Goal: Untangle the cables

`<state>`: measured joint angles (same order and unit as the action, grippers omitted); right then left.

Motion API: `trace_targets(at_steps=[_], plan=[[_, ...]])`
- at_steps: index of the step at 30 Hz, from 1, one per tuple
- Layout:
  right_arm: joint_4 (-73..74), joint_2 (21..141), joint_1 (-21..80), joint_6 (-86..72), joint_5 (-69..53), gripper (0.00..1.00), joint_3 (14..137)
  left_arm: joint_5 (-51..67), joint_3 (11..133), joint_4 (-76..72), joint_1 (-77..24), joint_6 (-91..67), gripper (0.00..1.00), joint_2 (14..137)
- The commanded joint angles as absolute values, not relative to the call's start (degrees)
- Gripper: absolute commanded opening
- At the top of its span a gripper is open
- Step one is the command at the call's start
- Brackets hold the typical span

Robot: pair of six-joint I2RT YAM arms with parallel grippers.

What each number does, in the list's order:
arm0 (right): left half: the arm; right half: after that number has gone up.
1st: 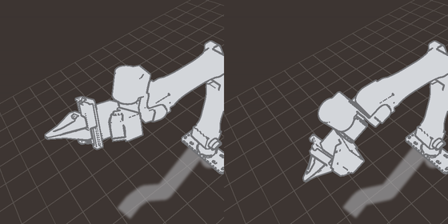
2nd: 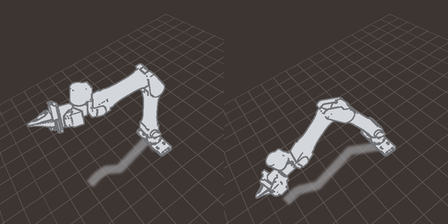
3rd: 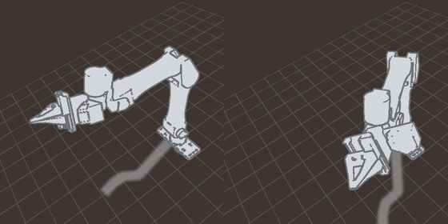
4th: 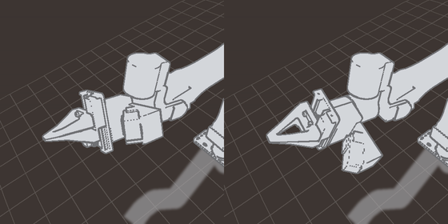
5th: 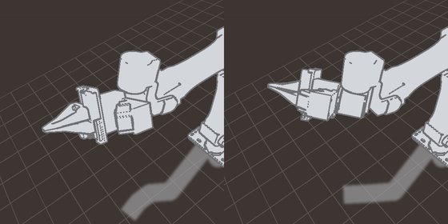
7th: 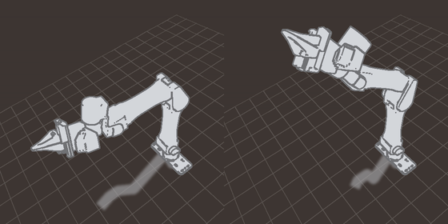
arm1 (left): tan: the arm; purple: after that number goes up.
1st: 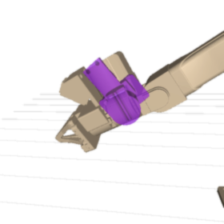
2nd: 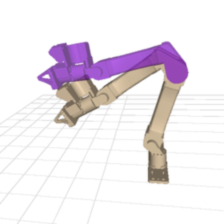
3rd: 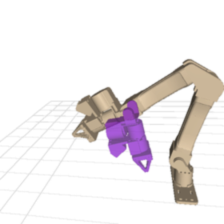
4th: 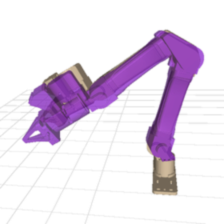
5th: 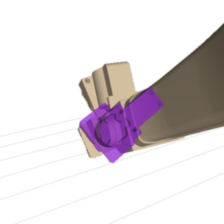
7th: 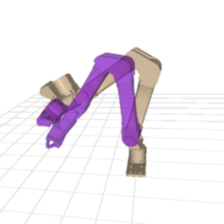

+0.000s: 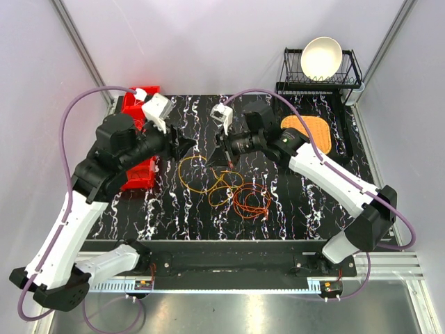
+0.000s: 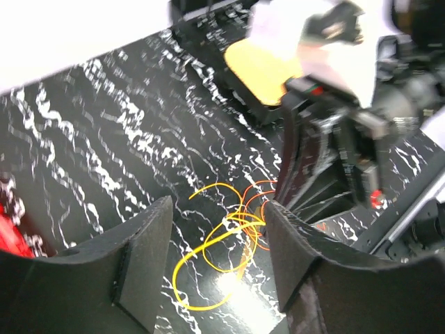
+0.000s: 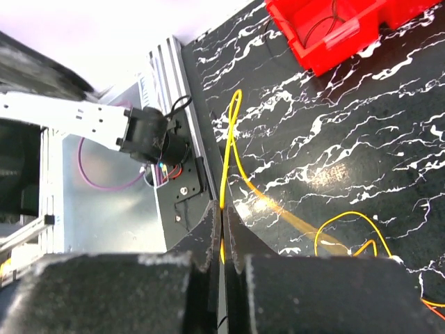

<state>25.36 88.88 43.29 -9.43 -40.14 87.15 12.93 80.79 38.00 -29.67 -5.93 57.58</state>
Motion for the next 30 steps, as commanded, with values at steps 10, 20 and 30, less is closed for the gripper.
trace_targets(at_steps=[10,20,30], plan=[[28.3,86.92,43.77,-2.55,-49.22,0.0,89.65,33.82,79.8,42.1,-29.53,6.58,0.52,60.21],[28.83,86.31,43.68,-2.11,-51.59,0.0,89.56,36.3,79.19,46.05,-29.53,9.93,0.5,58.45],[28.74,85.08,43.68,-2.2,-52.38,0.0,89.21,40.87,78.84,48.25,-29.53,10.81,0.4,60.99]])
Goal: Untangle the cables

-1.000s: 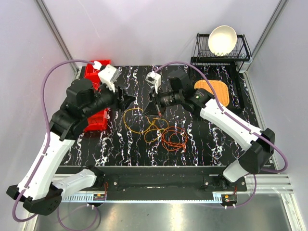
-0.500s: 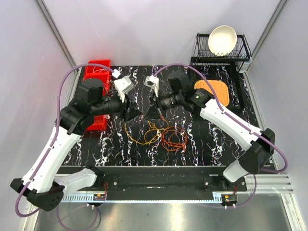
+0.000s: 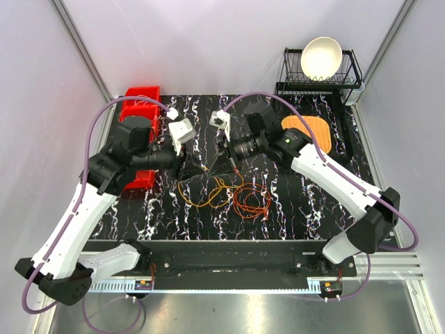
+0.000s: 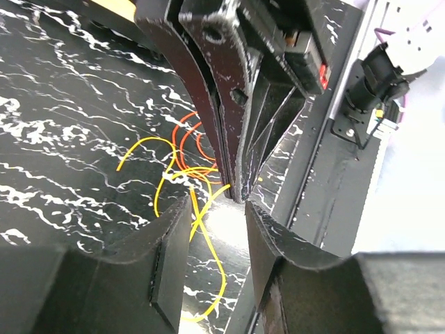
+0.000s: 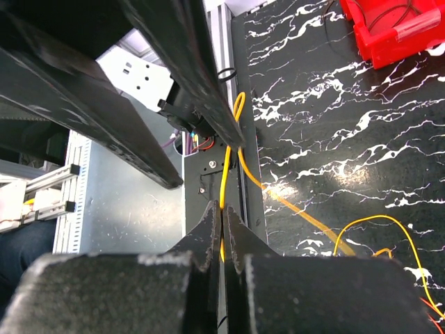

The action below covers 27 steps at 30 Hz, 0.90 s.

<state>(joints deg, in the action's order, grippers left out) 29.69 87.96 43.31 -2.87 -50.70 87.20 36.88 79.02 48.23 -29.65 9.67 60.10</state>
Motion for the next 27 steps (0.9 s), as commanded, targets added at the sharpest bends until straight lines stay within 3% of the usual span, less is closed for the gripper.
trace_targets(at_steps=[1,6,9,15,17,20,21,22,23,25,27], plan=[[28.74,84.99,43.68,-2.28,-52.47,0.0,89.12,40.96,78.84,48.25,-29.44,10.81,0.4,61.26],[28.74,84.81,43.68,-2.37,-52.12,0.0,88.95,42.89,78.66,48.6,-29.53,10.55,0.35,62.75],[28.57,84.73,43.68,-2.46,-52.21,0.0,89.03,43.24,78.49,48.69,-29.53,10.46,0.27,63.46],[27.95,84.46,43.68,-2.81,-52.29,0.0,88.51,44.12,78.4,48.34,-29.44,9.5,0.01,64.42],[27.42,84.46,43.68,-3.16,-52.3,0.01,88.16,44.12,78.14,47.55,-29.44,8.71,0.0,64.42],[27.16,84.46,43.77,-3.86,-51.07,0.18,87.8,41.94,77.96,45.8,-29.53,6.95,0.0,63.99],[26.98,84.2,43.77,-4.22,-50.19,0.28,87.63,40.88,78.13,45.53,-29.53,6.42,0.0,63.72],[26.46,83.76,43.68,-5.09,-47.58,0.5,87.28,39.65,78.4,44.92,-29.53,6.07,0.0,63.72],[26.11,83.67,43.77,-5.53,-45.46,0.58,87.01,35.2,78.75,44.83,-29.44,4.85,0.0,63.72],[24.53,82.62,43.77,-7.73,-36.63,0.69,85.79,30.17,79.8,43.69,-29.53,3.87,0.0,63.72],[23.65,81.66,43.68,-9.57,-27.92,0.72,84.21,21.65,80.42,41.59,-29.36,2.11,0.0,63.2]])
